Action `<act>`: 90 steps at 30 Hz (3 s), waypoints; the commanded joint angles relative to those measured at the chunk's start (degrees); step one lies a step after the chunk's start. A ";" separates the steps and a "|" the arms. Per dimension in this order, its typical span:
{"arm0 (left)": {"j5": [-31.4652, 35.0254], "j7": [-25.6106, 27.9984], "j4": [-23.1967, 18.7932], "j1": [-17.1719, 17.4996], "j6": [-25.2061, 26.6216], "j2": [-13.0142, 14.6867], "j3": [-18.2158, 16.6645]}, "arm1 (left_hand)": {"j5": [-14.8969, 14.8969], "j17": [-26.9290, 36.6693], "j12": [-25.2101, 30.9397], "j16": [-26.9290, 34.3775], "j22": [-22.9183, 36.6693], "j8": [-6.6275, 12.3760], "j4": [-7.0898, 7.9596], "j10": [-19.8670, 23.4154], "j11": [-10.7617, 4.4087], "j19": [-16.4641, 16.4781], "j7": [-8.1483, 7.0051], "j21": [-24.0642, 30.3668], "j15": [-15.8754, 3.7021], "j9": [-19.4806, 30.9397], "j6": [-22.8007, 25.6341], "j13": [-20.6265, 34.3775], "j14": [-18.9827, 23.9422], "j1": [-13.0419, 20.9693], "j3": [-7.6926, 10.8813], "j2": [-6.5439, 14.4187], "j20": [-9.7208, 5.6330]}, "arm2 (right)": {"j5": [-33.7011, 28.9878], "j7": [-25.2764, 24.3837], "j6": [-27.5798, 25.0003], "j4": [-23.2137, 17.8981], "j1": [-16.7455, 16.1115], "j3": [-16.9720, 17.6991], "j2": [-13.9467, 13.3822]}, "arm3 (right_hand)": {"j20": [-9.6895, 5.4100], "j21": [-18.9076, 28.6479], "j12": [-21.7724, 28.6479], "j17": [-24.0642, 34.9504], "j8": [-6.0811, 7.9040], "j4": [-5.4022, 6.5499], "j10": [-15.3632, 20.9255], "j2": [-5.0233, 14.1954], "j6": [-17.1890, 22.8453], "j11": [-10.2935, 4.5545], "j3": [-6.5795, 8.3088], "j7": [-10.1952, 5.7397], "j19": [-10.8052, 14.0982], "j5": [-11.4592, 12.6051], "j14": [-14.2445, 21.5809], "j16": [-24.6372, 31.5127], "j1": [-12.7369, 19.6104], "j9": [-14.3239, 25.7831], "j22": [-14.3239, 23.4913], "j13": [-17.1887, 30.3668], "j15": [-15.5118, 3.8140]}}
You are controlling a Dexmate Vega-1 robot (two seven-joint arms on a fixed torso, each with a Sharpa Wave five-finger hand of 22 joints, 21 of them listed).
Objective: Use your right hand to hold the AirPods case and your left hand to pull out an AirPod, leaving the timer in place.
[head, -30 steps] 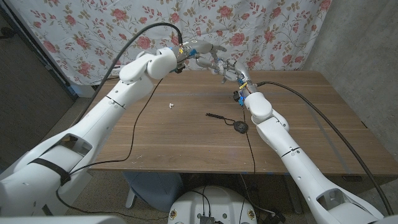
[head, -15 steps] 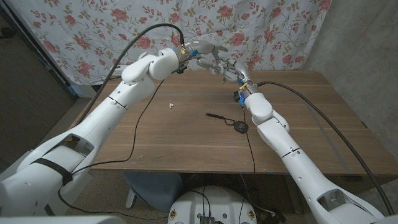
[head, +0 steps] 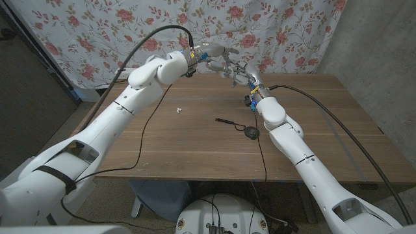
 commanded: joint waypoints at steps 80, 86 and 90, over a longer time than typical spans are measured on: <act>4.19 6.05 -0.21 1.31 -1.13 0.73 1.37 | 1.07 4.70 10.00 4.30 0.10 0.28 -1.17 8.99 -1.76 1.06 -1.38 0.13 -3.39 0.29 3.28 8.80 7.75 7.23 2.16 3.38 0.06 | 3.00 2.09 -0.20 -2.23 -1.43 1.10 -0.43 | -5.96 1.44 0.03 0.30 -0.35 -0.30 7.17 0.39 0.60 -6.56 0.08 -0.10 -18.11 0.60 2.88 -0.11 0.10 0.07 0.11 0.69 -9.86; 3.93 6.43 0.18 1.23 -1.52 0.63 1.37 | 1.23 6.26 12.35 5.39 0.09 0.14 -1.16 8.93 -1.73 1.30 -1.42 0.14 -3.53 0.34 3.45 11.32 8.39 9.13 1.83 3.79 0.04 | 2.96 2.23 -0.18 -1.98 -1.23 1.05 -0.51 | -5.96 1.52 -0.02 0.33 -0.35 -0.30 7.28 0.40 0.61 -6.50 0.07 -0.12 -18.16 0.61 2.87 -0.11 0.12 0.07 0.11 0.58 -9.86; 4.05 6.52 0.38 1.15 -1.49 0.62 1.38 | 1.26 7.12 13.60 6.00 0.09 0.09 -1.12 8.87 -1.72 1.37 -1.60 0.13 -3.55 0.36 3.58 12.67 8.73 9.88 1.47 3.74 0.06 | 2.93 2.19 -0.23 -1.88 -1.14 1.04 -0.48 | -5.95 1.56 -0.03 0.34 -0.36 -0.28 7.24 0.40 0.60 -6.41 0.06 -0.14 -18.21 0.61 2.89 -0.10 0.10 0.07 0.11 0.61 -9.87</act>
